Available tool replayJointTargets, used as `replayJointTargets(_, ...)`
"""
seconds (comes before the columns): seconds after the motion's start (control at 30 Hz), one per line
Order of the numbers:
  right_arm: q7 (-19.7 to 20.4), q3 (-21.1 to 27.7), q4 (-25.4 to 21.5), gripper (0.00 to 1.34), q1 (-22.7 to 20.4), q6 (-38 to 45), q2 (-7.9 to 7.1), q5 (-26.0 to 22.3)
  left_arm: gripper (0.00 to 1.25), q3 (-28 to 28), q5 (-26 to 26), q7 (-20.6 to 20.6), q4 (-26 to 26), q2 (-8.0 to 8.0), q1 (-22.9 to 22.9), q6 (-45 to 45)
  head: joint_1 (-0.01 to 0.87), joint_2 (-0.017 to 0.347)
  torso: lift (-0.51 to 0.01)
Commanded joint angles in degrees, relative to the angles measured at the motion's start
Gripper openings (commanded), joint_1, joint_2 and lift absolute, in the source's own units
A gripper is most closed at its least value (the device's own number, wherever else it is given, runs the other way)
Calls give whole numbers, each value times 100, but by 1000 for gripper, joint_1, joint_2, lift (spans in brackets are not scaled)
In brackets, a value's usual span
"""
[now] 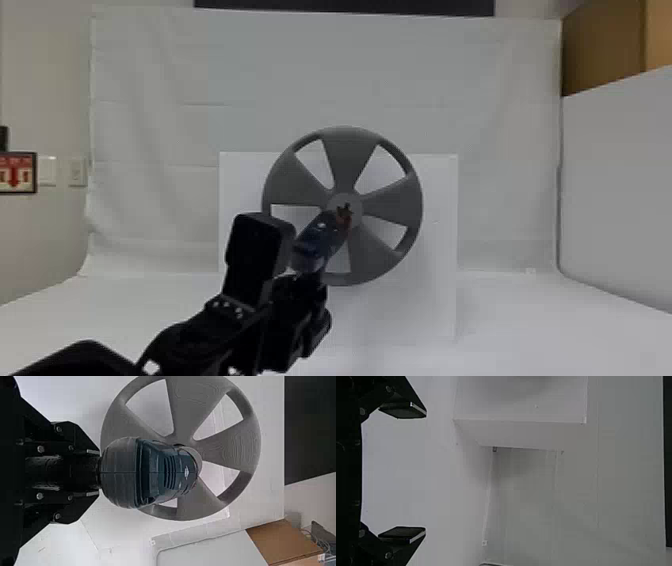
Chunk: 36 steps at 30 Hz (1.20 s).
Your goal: Grasp the drill and bring into the middle of wheel
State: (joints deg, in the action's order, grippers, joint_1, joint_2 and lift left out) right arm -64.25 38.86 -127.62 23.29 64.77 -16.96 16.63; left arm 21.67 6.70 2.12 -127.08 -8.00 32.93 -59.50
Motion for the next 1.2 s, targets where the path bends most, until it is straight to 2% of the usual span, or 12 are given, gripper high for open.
replayJointTargets(0.0,0,-19,0,1089,0,0,0,7,37,39,-19,8,60,9,82,0,0,0,-406)
replayJointTargets(1.17,0,-54,18,1078,9,0,-9,25,37,136,-107,25,500,105,337,176,0,0,-406)
